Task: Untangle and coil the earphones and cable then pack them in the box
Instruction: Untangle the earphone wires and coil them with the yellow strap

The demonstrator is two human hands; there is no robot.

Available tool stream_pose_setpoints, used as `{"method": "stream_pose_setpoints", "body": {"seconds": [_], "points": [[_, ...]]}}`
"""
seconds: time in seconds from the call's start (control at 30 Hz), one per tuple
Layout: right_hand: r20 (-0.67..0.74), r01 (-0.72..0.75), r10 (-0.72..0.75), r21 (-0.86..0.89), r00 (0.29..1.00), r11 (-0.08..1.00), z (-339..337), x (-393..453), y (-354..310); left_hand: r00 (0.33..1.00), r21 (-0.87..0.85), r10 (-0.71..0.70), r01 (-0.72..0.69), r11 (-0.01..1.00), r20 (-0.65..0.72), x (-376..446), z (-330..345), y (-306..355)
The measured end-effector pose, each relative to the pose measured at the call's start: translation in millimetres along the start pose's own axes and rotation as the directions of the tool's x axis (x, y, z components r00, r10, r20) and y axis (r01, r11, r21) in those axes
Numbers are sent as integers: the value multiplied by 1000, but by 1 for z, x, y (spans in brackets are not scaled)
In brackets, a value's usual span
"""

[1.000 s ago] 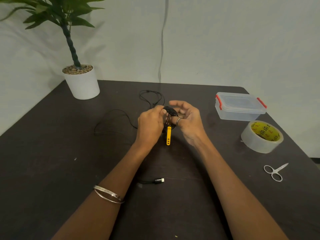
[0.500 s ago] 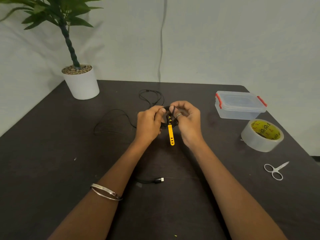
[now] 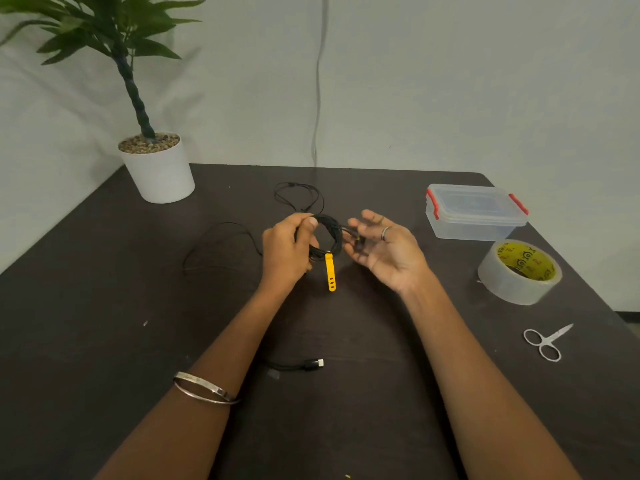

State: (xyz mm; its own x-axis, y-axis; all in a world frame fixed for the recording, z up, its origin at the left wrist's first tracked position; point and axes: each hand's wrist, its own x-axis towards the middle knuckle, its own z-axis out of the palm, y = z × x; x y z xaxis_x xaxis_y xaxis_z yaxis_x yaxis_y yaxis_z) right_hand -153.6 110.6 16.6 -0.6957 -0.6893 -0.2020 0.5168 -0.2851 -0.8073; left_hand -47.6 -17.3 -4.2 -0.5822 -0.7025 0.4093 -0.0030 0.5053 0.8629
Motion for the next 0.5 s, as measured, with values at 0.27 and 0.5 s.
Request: {"method": "stream_pose_setpoints", "body": {"seconds": [0.27,0.5], "points": [[285,208,-67,-501,956,840,-6,-6,-9,980,-157,-162,179,971,112,-7,4,8],[223,110,44,-631,974,768,-23,-13,-20,971,-79,-144,161,984,193,-11,11,16]]}}
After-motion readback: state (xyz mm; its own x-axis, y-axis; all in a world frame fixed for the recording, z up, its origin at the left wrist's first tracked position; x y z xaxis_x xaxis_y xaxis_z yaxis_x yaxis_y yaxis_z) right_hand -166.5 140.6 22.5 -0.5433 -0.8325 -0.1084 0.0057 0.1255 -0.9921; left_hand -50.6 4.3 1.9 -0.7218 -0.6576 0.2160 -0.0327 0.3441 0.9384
